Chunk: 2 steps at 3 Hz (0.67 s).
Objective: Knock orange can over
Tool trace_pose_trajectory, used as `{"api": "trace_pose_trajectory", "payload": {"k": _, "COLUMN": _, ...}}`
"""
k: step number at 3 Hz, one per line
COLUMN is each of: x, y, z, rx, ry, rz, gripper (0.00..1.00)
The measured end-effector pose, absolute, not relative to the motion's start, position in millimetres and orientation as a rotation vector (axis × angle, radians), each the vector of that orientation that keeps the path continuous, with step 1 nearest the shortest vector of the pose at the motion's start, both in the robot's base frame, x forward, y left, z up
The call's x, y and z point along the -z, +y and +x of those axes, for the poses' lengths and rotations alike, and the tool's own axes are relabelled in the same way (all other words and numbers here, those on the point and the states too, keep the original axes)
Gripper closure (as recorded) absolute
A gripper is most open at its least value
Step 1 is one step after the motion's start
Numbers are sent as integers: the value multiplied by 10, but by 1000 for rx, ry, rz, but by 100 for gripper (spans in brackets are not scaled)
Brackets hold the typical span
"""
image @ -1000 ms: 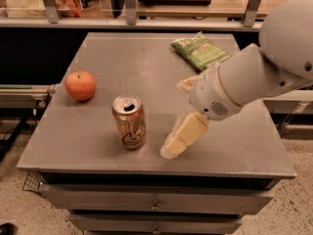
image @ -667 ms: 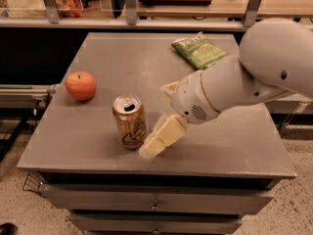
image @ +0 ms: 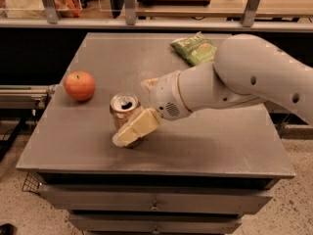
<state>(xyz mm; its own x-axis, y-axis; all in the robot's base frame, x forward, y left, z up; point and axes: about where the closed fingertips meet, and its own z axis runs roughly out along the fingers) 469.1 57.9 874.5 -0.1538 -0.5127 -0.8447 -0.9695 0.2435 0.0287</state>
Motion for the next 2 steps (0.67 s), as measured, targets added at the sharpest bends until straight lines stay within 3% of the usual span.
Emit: {"api": "trace_pose_trajectory", "payload": {"k": 2, "x": -9298, "y": 483, "z": 5541, "rx": -554, "ry": 1754, "rz": -1190, "gripper": 0}}
